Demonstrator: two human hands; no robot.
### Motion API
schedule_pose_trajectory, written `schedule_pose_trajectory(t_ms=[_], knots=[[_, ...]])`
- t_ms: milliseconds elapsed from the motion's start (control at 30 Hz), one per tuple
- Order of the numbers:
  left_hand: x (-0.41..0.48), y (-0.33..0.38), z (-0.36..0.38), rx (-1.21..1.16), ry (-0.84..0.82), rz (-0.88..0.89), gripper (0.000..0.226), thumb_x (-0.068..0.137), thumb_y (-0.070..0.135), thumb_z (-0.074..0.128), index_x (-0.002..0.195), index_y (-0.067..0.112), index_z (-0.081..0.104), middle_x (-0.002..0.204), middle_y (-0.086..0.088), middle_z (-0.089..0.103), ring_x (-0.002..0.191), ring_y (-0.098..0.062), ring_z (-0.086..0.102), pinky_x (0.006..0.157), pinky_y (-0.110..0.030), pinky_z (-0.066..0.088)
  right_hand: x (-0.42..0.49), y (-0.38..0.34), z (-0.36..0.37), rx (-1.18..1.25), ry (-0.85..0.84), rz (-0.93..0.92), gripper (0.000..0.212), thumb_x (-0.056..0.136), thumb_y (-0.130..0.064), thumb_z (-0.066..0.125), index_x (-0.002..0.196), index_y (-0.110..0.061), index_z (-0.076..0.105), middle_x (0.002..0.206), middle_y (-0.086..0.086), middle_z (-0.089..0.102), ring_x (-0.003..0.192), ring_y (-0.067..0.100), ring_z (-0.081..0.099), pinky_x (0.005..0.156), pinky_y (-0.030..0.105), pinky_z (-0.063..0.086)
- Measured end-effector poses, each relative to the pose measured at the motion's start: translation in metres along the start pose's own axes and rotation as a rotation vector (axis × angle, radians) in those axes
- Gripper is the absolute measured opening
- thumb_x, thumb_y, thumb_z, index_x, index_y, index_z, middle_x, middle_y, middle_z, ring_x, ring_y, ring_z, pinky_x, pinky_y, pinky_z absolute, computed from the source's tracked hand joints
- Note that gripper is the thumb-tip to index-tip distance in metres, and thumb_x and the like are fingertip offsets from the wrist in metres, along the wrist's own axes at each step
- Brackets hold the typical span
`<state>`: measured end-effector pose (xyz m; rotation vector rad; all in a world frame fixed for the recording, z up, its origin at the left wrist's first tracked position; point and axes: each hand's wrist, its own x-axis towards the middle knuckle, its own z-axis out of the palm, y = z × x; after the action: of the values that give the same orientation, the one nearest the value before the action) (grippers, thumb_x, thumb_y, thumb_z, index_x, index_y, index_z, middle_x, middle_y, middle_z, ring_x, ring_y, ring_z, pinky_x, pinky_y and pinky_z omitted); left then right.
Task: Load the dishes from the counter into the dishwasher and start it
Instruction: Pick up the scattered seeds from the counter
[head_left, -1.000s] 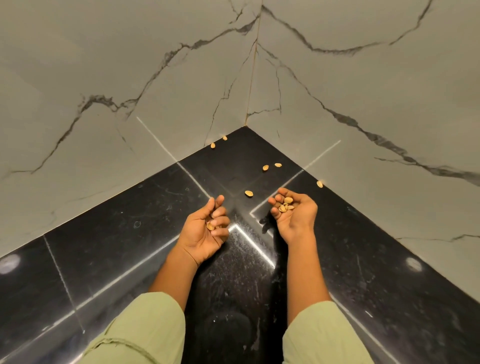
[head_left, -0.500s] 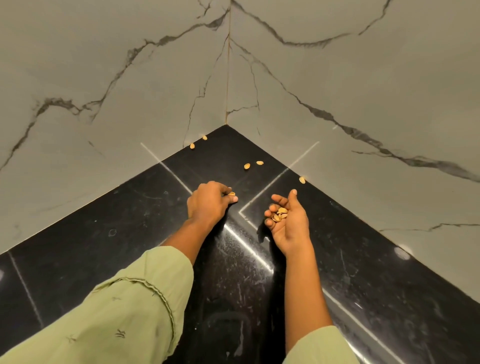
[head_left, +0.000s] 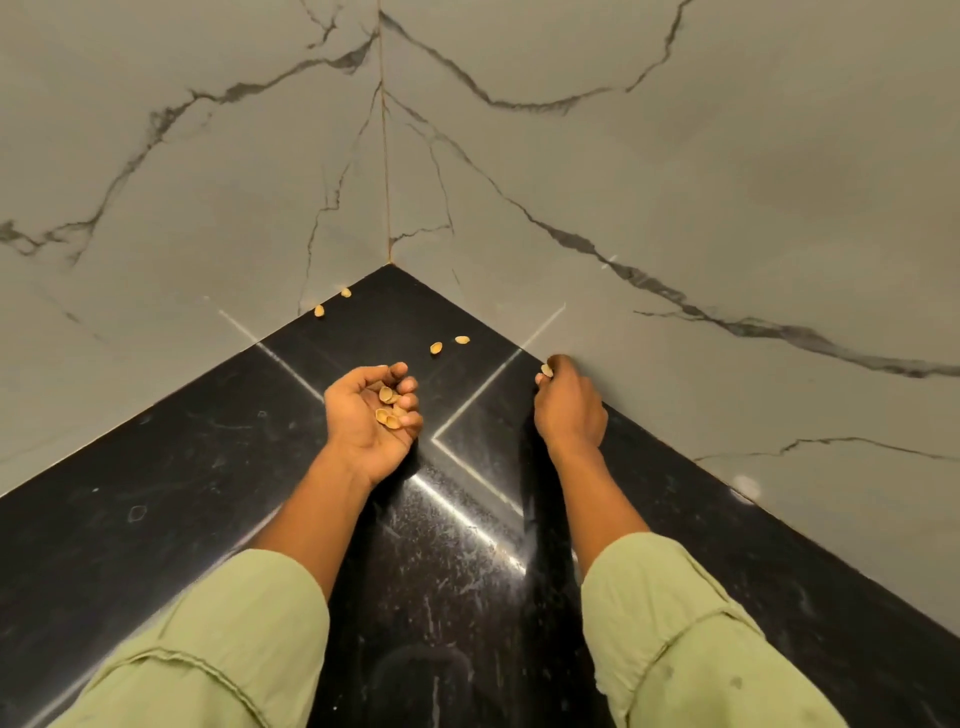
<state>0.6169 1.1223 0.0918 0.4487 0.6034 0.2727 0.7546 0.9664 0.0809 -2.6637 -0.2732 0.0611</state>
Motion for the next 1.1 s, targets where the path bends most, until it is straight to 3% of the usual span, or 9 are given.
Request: schedule_pose_trajectory(t_ms=[167, 300, 400, 467, 667, 833, 933, 1000, 1100], knots=[[0.013, -0.001, 0.009, 0.081, 0.227, 0.044, 0.031, 0.096, 0.026, 0.048, 0.067, 0.016, 0.048, 0.053, 0.003, 0.037, 0.038, -0.008, 0.028, 0.035, -0.019, 0.023, 0.006, 0.002, 0.006, -0.081, 0.036, -0.026, 0.022, 0.101, -0.027, 0.050, 0.110, -0.011, 0.063, 0.106, 0.014, 0.067, 0.096, 0.035, 0.063, 0.075, 0.040, 0.049], [0.024, 0.000, 0.017, 0.827, 0.484, 0.295, 0.039, 0.099, 0.038, 0.057, 0.066, 0.017, 0.058, 0.054, 0.002, 0.043, 0.048, -0.015, 0.042, 0.049, -0.025, 0.035, 0.015, 0.006, 0.004, 0.033, -0.010, 0.036, 0.021, 0.094, -0.030, 0.064, 0.101, -0.011, 0.066, 0.101, 0.011, 0.068, 0.091, 0.030, 0.063, 0.072, 0.036, 0.050], [0.036, 0.001, 0.018, 1.328, 0.482, 0.447, 0.033, 0.097, 0.045, 0.057, 0.075, 0.022, 0.067, 0.072, 0.000, 0.062, 0.085, -0.028, 0.065, 0.073, -0.034, 0.048, 0.019, 0.006, -0.001, -0.019, -0.063, 0.000, 0.020, 0.093, -0.031, 0.065, 0.096, -0.011, 0.065, 0.098, 0.010, 0.068, 0.088, 0.029, 0.063, 0.075, 0.039, 0.052], [0.046, 0.002, 0.019, 1.535, 0.492, 0.459, 0.028, 0.095, 0.046, 0.060, 0.109, 0.024, 0.072, 0.101, -0.003, 0.070, 0.106, -0.030, 0.064, 0.084, -0.039, 0.050, 0.021, 0.004, -0.003, -0.105, -0.101, -0.052, 0.022, 0.095, -0.031, 0.062, 0.097, -0.009, 0.064, 0.099, 0.012, 0.067, 0.090, 0.030, 0.062, 0.076, 0.039, 0.052], [0.066, 0.000, 0.034, 1.832, 0.423, 0.501, 0.029, 0.096, 0.042, 0.061, 0.114, 0.021, 0.069, 0.107, -0.007, 0.069, 0.106, -0.033, 0.063, 0.075, -0.035, 0.039, 0.011, -0.003, -0.001, -0.421, -0.066, -0.291, 0.014, 0.100, -0.009, 0.047, 0.107, -0.003, 0.058, 0.105, 0.013, 0.067, 0.093, 0.030, 0.066, 0.070, 0.035, 0.046], [0.073, -0.005, 0.033, 1.852, 0.436, 0.588, 0.026, 0.098, 0.040, 0.059, 0.110, 0.021, 0.072, 0.103, -0.006, 0.071, 0.100, -0.030, 0.065, 0.072, -0.034, 0.040, 0.001, 0.001, 0.011, -0.175, 0.048, -0.119, 0.021, 0.103, -0.018, 0.042, 0.102, -0.004, 0.057, 0.097, 0.014, 0.066, 0.088, 0.034, 0.064, 0.064, 0.033, 0.038], [0.068, -0.006, 0.032, 1.732, 0.408, 0.568, 0.022, 0.097, 0.039, 0.061, 0.106, 0.022, 0.072, 0.098, -0.003, 0.070, 0.096, -0.027, 0.065, 0.073, -0.033, 0.044, 0.006, 0.002, 0.010, 0.297, -0.060, 0.134, 0.024, 0.100, -0.016, 0.046, 0.080, -0.007, 0.057, 0.074, 0.014, 0.055, 0.069, 0.031, 0.055, 0.058, 0.033, 0.036], [0.062, -0.008, 0.032, 1.284, 0.349, 0.470, 0.021, 0.095, 0.036, 0.064, 0.098, 0.017, 0.072, 0.078, -0.001, 0.064, 0.071, -0.018, 0.060, 0.059, -0.026, 0.045, 0.004, -0.001, 0.006, 0.837, -0.212, 0.330, 0.023, 0.098, -0.013, 0.048, 0.077, -0.010, 0.054, 0.060, 0.007, 0.045, 0.052, 0.023, 0.045, 0.045, 0.027, 0.035], [0.039, -0.011, 0.027, 0.378, 0.147, 0.122, 0.019, 0.098, 0.028, 0.058, 0.089, 0.012, 0.063, 0.053, 0.004, 0.035, 0.038, -0.007, 0.029, 0.035, -0.018, 0.021, -0.013, -0.013, -0.004, 1.425, -0.316, 0.514, 0.023, 0.097, -0.010, 0.041, 0.081, -0.009, 0.057, 0.055, 0.004, 0.050, 0.046, 0.016, 0.055, 0.039, 0.021, 0.041]])
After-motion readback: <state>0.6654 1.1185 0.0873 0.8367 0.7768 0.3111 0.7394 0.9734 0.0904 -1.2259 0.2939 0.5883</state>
